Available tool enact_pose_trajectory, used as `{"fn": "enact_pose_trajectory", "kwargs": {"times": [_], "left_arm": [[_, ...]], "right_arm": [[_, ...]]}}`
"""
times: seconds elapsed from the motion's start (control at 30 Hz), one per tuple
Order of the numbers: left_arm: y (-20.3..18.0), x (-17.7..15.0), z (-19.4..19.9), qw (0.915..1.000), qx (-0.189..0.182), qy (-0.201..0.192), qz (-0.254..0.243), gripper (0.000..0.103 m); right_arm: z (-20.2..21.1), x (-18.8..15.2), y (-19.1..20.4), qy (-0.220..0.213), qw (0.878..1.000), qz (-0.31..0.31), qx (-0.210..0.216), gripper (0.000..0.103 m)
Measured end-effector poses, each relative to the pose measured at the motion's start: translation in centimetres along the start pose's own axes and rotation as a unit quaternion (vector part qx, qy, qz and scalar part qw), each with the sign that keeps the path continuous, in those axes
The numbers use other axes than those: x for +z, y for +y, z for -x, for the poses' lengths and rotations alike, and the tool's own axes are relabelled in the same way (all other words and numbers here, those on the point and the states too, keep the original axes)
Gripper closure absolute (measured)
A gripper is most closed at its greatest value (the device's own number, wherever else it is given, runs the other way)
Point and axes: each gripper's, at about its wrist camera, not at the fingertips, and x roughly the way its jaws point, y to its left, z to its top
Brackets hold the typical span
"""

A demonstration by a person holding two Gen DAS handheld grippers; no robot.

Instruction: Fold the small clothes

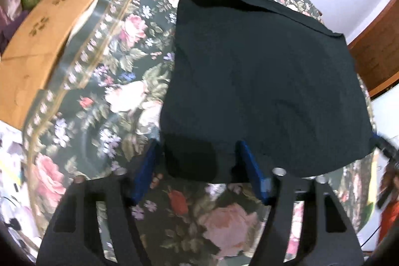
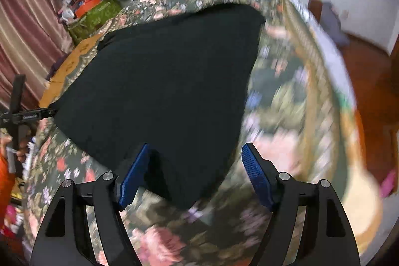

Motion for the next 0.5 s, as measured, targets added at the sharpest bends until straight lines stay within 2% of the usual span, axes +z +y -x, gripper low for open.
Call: {"fn": "enact_pose_trajectory", "kwargs": {"times": [0.03,0.1,0.13,0.17,0.23,0.3,0.37,0.5], "left_arm": [[-0.2,0.0,0.1,1.0000,0.001,-0.003,-0.002,0.051],[-1.1,0.1,0.4,0.9998,0.008,-0.011,-0.016,0.087],[-1.6,0.1,0.6,0.9995,0.019,-0.013,-0.021,0.087],[-1.9,0.0,0.6,0.9992,0.026,-0.012,-0.027,0.088],[-2.5,-0.3,0.9,0.9983,0.035,-0.013,-0.043,0.090],[-3.1,-1.2,1.8,0.9980,0.029,-0.011,-0.056,0.092],[-3.6,-2.4,2.6,0.9980,0.016,-0.006,-0.061,0.092],[-5.7,-5.3,4.0,0.9969,0.002,0.005,-0.079,0.092]], "right_arm": [[-0.4,-0.3,0.0,-0.002,1.000,-0.011,0.007,0.031],[-0.8,-0.6,0.0,-0.024,0.999,-0.028,0.016,0.037],[-0.9,-0.4,0.0,-0.036,0.998,-0.036,0.024,0.051],[-1.0,-0.2,-0.1,-0.037,0.998,-0.045,0.035,0.072],[-1.3,-0.1,-0.2,-0.027,0.996,-0.059,0.055,0.089],[-1.2,0.1,0.2,-0.023,0.998,-0.035,0.047,0.092],[-0.5,0.5,0.4,-0.026,0.999,-0.010,0.019,0.092],[1.4,1.1,-0.4,-0.040,0.998,-0.018,-0.037,0.087]]}}
